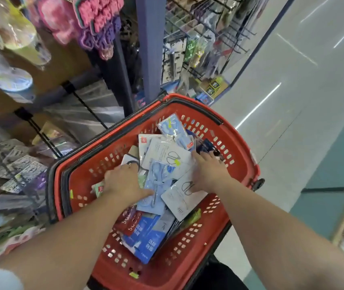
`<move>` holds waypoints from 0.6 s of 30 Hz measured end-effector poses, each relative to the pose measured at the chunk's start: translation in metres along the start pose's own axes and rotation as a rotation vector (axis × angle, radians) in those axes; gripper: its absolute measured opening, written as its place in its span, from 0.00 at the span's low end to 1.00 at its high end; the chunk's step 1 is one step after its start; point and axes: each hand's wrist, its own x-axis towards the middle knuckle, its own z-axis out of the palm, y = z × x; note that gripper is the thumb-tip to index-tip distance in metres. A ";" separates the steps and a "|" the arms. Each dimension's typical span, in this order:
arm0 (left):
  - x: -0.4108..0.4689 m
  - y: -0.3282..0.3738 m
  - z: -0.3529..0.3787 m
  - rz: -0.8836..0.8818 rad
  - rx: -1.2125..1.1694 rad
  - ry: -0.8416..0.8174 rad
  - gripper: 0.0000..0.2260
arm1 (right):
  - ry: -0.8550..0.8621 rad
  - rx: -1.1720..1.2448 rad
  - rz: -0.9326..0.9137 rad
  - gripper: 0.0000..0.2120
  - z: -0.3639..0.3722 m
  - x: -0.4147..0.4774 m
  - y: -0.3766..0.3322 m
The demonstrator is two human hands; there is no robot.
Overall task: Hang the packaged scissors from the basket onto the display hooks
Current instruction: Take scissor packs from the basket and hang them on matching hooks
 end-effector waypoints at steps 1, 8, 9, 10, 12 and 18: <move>0.001 -0.001 0.001 -0.010 -0.075 -0.044 0.39 | 0.037 -0.030 -0.011 0.63 0.000 0.000 -0.001; -0.006 -0.010 0.009 -0.130 -0.344 -0.230 0.21 | 0.059 -0.225 -0.225 0.44 -0.018 0.029 0.007; -0.008 -0.011 0.013 -0.148 -0.406 -0.237 0.18 | 0.016 -0.236 -0.256 0.39 -0.022 0.035 0.008; -0.012 -0.010 0.015 -0.174 -0.465 -0.251 0.15 | -0.031 -0.226 -0.277 0.35 -0.027 0.040 0.011; -0.022 -0.006 0.022 -0.232 -0.605 -0.261 0.13 | -0.097 -0.145 -0.304 0.28 -0.035 0.046 0.020; -0.058 0.020 0.014 -0.464 -1.291 -0.045 0.16 | -0.028 0.242 -0.408 0.17 -0.054 0.056 0.048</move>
